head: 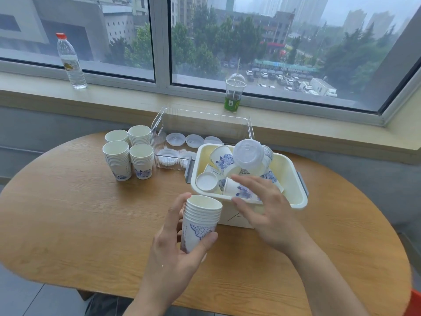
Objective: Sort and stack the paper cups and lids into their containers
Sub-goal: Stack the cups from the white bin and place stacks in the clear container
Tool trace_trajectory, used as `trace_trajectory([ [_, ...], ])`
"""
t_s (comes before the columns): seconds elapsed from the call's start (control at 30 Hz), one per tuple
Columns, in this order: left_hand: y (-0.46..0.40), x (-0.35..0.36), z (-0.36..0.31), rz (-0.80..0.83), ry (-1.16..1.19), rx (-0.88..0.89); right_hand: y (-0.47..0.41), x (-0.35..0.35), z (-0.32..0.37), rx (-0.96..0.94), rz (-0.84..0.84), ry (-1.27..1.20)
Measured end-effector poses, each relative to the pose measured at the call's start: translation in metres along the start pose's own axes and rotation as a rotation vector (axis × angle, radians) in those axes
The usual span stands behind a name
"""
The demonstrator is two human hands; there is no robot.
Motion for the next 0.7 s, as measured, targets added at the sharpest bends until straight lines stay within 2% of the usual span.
trace_trajectory([
  [0.27, 0.002, 0.007, 0.003, 0.019, -0.003, 0.0, -0.044, 0.022, -0.022, 0.05, 0.303, 0.223],
  [0.47, 0.002, 0.009, 0.005, 0.031, -0.015, -0.008, -0.044, 0.015, -0.032, 0.074, 0.286, 0.221],
  [0.7, 0.002, 0.012, 0.002, 0.037, -0.034, -0.005, -0.042, 0.02, -0.04, 0.109, 0.377, 0.174],
])
Point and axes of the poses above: each hand's wrist, its own y-axis away from the middle knuckle, its own x-axis out of the palm, z = x × y, the point moved 10 cm from there along -y, towards the middle knuckle, and after that the axes turned 10 degrees about z, right-handed, at the moved point
